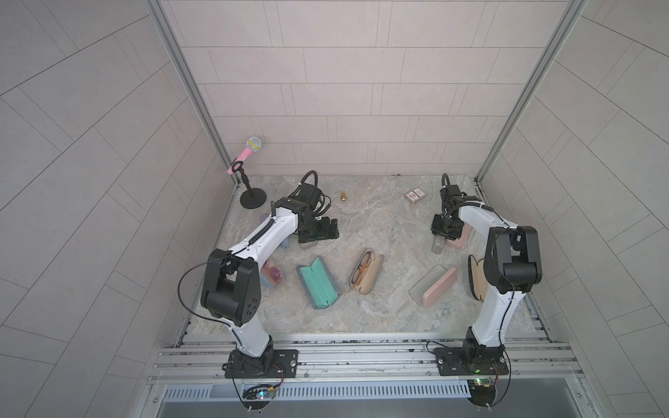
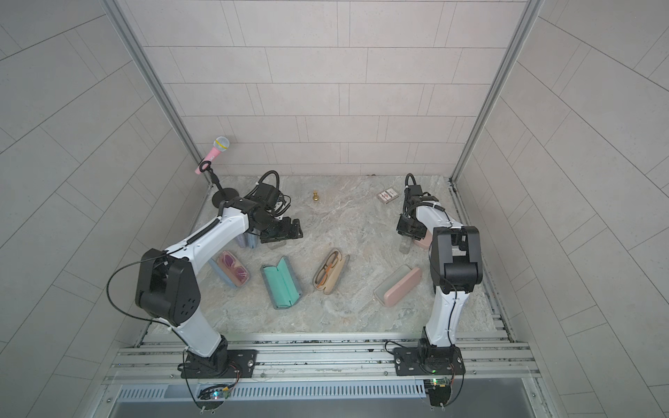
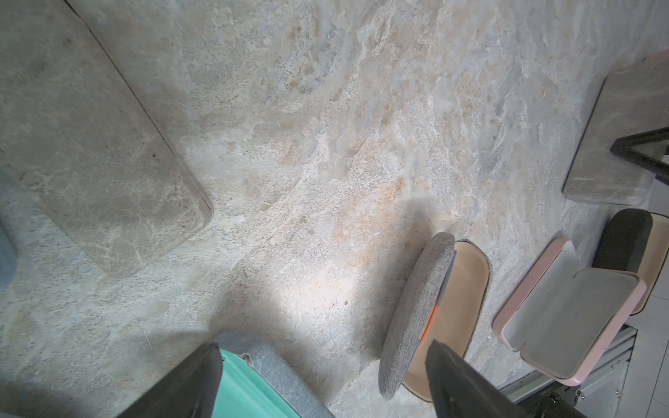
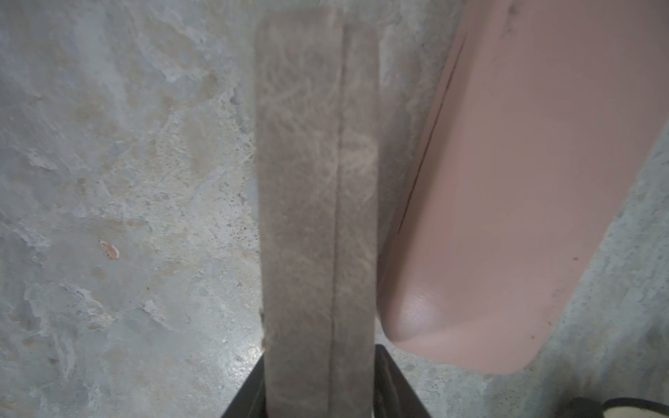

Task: Close the glasses case
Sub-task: Move the glasses case to the center of the board.

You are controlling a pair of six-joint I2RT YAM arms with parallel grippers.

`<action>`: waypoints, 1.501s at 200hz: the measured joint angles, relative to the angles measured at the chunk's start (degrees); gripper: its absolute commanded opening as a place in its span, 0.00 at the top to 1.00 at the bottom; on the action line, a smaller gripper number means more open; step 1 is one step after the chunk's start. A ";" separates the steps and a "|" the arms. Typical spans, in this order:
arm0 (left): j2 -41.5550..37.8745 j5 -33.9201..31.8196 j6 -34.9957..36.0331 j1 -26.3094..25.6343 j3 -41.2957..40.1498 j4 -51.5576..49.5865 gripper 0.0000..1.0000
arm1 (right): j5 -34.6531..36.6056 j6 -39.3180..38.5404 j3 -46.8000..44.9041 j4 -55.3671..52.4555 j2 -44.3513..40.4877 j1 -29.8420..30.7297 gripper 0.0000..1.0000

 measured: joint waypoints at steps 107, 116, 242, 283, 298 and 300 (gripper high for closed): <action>-0.94 -0.02 -0.02 0.00 -0.81 -0.04 0.00 | -3.41 -0.44 -5.35 -2.08 -16.68 3.58 0.31; -1.46 -0.04 0.00 0.00 -1.25 -0.11 0.00 | -3.43 -0.37 -6.25 -2.25 -19.10 4.98 0.31; -4.61 -5.20 0.92 0.00 -5.33 1.75 0.00 | -1.29 12.02 -18.78 -2.93 -30.84 41.99 0.39; -6.34 -6.54 0.85 0.00 -6.19 2.73 0.00 | -1.46 15.96 -21.99 0.98 -27.80 46.29 0.39; -6.49 -6.73 0.85 0.00 -6.32 2.93 0.00 | -1.57 16.79 -22.05 2.43 -27.08 47.06 0.39; -6.49 -6.73 0.87 0.00 -6.36 2.97 0.00 | -1.60 16.90 -22.08 2.62 -27.04 47.10 0.39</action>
